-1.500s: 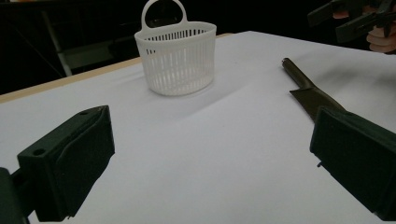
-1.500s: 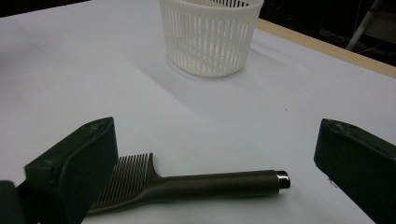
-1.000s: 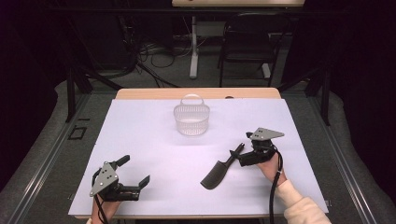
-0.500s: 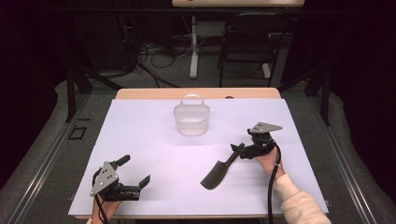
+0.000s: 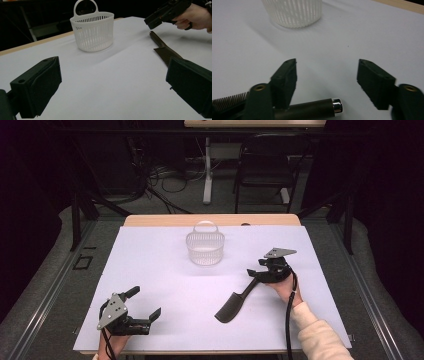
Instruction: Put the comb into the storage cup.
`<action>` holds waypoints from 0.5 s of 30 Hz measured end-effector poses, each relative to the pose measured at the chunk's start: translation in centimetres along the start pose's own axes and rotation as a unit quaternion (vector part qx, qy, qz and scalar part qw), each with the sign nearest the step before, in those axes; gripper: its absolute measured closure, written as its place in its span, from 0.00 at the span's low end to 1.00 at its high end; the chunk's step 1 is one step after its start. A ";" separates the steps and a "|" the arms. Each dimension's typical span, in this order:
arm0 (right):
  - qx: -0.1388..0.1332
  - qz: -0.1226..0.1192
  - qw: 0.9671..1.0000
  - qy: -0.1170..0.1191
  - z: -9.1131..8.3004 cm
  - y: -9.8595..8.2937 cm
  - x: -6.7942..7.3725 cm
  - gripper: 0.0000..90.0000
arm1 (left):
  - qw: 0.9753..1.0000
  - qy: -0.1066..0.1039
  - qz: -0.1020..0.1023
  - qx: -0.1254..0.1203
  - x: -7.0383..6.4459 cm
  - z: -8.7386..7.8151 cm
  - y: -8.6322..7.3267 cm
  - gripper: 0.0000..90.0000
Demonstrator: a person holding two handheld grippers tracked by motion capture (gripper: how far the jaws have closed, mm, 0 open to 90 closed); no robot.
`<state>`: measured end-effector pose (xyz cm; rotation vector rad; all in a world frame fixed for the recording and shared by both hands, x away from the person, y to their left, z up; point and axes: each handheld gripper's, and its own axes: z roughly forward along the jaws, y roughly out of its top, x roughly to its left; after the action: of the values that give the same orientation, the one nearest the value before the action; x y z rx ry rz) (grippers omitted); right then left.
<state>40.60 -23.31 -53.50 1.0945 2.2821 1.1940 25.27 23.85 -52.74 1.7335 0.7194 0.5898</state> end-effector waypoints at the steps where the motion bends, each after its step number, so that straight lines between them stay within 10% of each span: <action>1: 0.005 0.001 1.000 -0.005 0.1 0.0 -0.2 0.55 | 1.000 0.001 0.001 0.000 0.0 0.0 0.0 0.00; 8: 0.019 -0.014 1.000 -0.014 0.3 -0.1 -0.1 0.99 | 1.000 0.002 0.001 0.004 0.0 0.0 0.0 0.00; 15: 0.039 -0.032 0.998 -0.027 0.7 -0.2 -0.1 1.00 | 1.000 0.002 0.002 0.004 -0.1 0.0 0.0 0.00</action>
<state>40.96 -23.09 -54.09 1.0602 2.3217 1.0466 25.25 23.75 -52.72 1.7411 0.7220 0.5933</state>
